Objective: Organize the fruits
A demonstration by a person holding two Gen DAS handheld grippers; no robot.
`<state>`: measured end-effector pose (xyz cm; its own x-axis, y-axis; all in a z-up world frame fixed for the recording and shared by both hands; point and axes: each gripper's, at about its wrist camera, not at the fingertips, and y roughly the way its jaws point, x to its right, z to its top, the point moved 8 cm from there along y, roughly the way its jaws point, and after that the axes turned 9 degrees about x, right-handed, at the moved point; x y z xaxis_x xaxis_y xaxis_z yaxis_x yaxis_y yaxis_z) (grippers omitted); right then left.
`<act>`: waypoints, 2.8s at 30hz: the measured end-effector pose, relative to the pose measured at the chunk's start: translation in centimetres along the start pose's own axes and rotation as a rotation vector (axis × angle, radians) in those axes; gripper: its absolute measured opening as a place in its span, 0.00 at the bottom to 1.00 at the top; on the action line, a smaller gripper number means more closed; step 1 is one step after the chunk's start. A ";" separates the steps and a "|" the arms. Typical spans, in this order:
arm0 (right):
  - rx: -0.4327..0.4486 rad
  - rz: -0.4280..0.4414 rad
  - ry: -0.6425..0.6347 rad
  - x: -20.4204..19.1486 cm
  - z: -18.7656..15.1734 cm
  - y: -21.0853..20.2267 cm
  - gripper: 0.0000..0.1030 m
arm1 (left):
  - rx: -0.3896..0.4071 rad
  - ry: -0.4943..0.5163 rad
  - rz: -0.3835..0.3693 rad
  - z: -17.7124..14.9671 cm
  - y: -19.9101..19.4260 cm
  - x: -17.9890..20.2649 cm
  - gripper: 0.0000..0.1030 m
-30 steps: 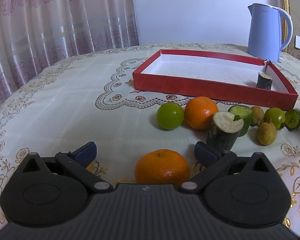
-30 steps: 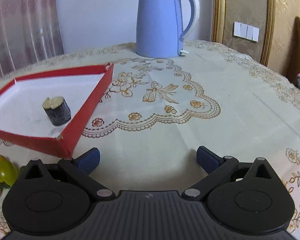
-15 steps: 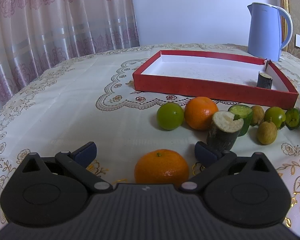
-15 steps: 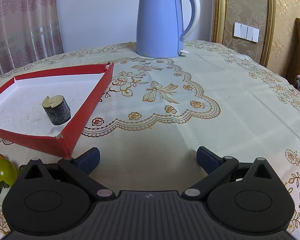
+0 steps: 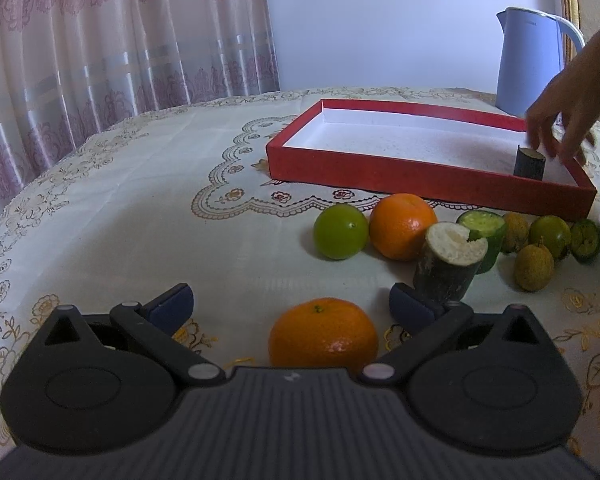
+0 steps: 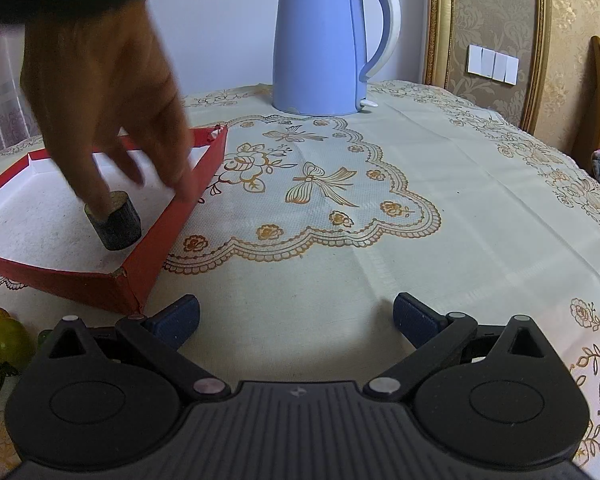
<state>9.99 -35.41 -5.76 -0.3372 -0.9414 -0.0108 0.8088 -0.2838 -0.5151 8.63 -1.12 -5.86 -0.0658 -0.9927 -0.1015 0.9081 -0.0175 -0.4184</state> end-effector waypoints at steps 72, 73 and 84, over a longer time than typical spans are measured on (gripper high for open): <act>0.092 0.296 -0.066 -4.8 -0.2 -7.9 1.00 | -0.026 -0.038 -0.017 -0.1 0.5 -0.2 1.00; 0.118 0.313 -0.090 -5.5 -0.1 -8.5 1.00 | -0.026 -0.038 -0.017 -0.1 0.5 -0.3 1.00; 0.036 0.350 -0.204 -9.0 -1.7 -6.5 0.40 | -0.023 -0.035 -0.013 -0.1 0.3 -0.2 1.00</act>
<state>6.95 -24.76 -3.80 0.0615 -0.9981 -0.0077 0.8754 0.0577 -0.4800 8.88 -0.88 -6.05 -0.0630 -0.9960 -0.0642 0.8976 -0.0284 -0.4399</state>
